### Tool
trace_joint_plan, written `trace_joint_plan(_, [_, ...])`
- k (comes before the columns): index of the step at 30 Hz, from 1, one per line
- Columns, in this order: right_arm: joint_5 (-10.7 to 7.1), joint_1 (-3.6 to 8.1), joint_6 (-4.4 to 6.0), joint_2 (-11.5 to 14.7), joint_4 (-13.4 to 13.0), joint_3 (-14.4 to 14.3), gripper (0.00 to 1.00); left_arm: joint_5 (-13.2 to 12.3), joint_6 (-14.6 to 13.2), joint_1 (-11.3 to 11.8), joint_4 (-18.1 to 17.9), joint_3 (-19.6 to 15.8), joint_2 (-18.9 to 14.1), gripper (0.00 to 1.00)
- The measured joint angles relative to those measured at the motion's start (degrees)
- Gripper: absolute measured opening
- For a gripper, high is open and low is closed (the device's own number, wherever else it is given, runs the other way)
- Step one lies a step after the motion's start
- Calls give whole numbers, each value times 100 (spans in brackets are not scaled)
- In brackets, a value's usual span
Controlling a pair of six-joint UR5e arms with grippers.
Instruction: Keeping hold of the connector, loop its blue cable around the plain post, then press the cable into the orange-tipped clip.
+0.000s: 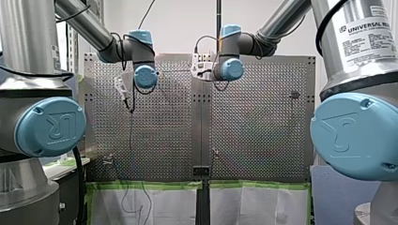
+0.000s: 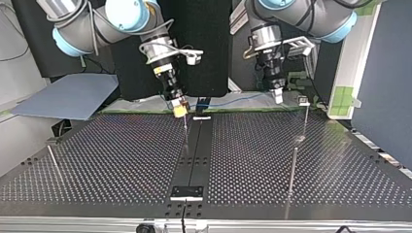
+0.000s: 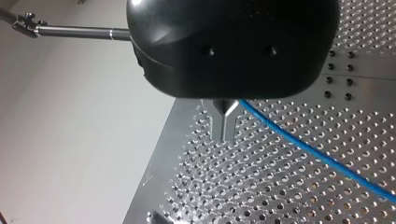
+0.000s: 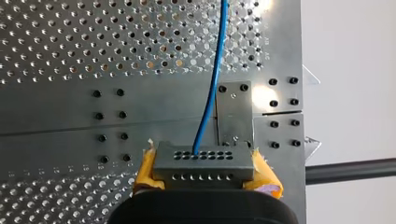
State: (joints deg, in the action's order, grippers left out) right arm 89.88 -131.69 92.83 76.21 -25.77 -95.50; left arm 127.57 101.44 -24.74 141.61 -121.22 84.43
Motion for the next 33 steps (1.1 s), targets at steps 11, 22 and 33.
trace_joint_plan(11, [-271,74,1,-4,222,276,0,175,16,316,615,500,-252,0])
trace_joint_plan(22, [-587,113,44,-18,286,544,0,-184,-9,645,1232,1100,-274,0])
trace_joint_plan(33, [-698,154,93,-86,409,938,0,-797,227,1244,1553,1431,-355,0])
